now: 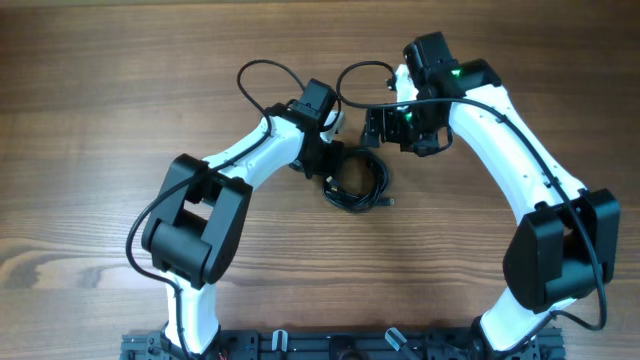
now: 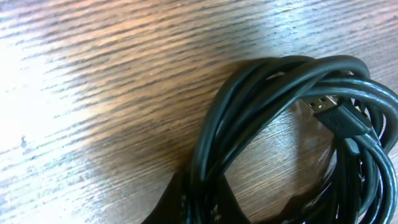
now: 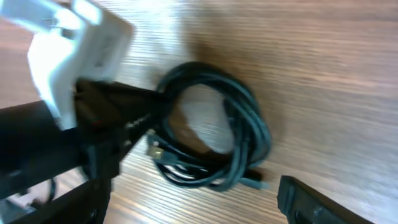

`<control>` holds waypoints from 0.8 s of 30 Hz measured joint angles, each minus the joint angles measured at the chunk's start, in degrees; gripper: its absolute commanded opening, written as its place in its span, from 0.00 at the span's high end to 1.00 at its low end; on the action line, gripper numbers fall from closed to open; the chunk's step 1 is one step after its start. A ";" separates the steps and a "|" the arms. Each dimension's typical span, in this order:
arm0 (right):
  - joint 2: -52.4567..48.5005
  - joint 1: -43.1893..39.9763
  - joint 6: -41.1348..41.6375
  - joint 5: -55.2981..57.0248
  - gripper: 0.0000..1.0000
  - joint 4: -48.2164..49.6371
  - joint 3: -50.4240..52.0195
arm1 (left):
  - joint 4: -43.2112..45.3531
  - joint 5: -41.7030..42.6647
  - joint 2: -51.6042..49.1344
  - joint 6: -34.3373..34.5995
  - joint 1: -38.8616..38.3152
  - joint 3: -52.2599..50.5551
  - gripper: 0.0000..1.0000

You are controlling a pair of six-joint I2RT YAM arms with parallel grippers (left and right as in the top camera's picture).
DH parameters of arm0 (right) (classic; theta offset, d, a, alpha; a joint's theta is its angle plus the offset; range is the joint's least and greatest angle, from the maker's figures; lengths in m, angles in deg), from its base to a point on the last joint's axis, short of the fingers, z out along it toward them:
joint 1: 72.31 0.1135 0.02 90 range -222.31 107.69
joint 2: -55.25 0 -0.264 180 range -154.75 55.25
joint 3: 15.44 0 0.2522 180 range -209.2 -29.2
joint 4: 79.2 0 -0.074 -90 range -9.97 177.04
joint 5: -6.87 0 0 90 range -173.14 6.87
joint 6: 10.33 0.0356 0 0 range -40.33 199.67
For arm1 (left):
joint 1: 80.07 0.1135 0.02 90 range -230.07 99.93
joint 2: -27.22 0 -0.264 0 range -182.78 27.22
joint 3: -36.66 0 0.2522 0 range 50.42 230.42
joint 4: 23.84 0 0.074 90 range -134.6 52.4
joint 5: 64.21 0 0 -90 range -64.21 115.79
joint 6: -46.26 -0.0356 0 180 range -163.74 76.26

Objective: Untangle cables

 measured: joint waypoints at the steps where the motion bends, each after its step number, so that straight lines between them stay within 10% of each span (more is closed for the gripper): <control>1: 0.02 0.00 -0.52 -1.55 0.17 0.96 0.00 | -0.50 0.11 0.33 1.70 0.44 -0.04 0.96; 8: 5.79 3.17 -2.78 -6.69 0.32 8.26 -0.07 | -2.89 10.78 16.13 13.55 15.74 -2.08 0.96; 24: 6.14 16.31 -6.69 27.36 0.55 3.32 -7.39 | -4.15 20.24 20.15 12.83 15.91 -2.08 0.96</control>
